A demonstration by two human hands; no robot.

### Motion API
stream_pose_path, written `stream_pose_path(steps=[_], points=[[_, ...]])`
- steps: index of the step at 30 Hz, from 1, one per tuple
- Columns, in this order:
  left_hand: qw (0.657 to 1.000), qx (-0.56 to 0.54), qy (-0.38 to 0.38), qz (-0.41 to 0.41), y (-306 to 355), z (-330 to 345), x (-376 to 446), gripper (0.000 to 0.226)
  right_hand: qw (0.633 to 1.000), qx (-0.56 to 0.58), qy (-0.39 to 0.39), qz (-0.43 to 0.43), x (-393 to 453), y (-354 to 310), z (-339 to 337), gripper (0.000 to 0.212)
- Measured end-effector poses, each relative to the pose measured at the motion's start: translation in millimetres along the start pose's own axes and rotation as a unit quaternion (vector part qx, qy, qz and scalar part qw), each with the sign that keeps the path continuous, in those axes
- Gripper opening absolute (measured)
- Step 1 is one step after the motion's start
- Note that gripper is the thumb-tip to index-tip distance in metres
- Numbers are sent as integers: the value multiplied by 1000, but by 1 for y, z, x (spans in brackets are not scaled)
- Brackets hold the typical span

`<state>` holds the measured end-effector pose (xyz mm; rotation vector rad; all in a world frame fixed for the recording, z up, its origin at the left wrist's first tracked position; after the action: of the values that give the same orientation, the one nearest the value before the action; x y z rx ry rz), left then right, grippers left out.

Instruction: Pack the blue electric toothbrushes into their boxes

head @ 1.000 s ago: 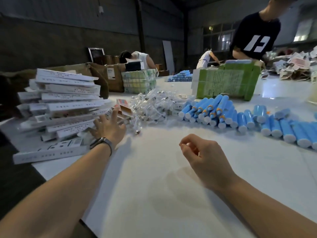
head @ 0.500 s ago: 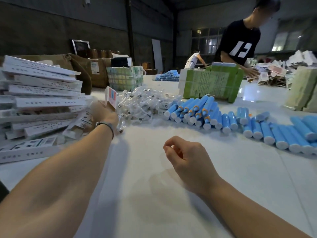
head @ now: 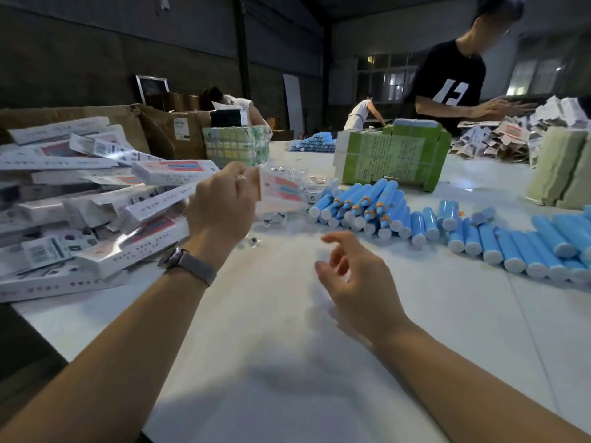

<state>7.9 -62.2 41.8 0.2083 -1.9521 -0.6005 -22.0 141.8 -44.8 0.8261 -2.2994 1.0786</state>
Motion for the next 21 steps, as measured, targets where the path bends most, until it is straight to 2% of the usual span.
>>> stream_pose_path(steps=[2,5,7,9,10,12,13,14,16,17,19,21], points=[[993,-104,-57,16,22,3,-2,40,999,-10,43,1,1,0,-2,59],[955,-212,-205,-10,47,16,-1,36,993,-70,97,-12,3,0,-3,86],[924,-286,-248,-57,56,21,-1,43,990,-99,101,5,3,1,-3,84],[885,-377,-247,-118,53,25,-4,39,989,-96,116,7,4,5,-6,71],[841,-450,-254,-160,48,26,-9,34,988,-90,123,8,5,6,-8,67],[719,-589,-289,-227,39,32,-25,36,989,-61,131,12,7,4,-13,68],[685,-619,-312,-222,38,35,-34,43,990,-35,134,17,8,2,-14,72],[681,-619,-340,-191,40,39,-42,51,990,-5,135,24,8,-1,-15,75],[706,-590,-374,-116,49,47,-56,68,988,50,137,42,9,-8,-15,77],[720,-582,-365,-91,54,49,-61,70,987,69,137,45,10,-11,-15,76],[729,-596,-327,-79,59,54,-68,58,988,86,127,36,9,-13,-14,76],[711,-627,-300,-106,59,55,-71,47,989,100,108,31,7,-12,-15,76]])
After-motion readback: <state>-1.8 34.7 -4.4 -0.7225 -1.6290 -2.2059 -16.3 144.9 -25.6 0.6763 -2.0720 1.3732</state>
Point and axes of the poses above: each hand's wrist, its own x-axis towards the middle knuckle, its own z-axis out of the palm, y = z × x, the point moved 2 cm from there along x, towards the middle knuckle, and after that the axes turned 9 degrees about -x, right-handed, at the moved point
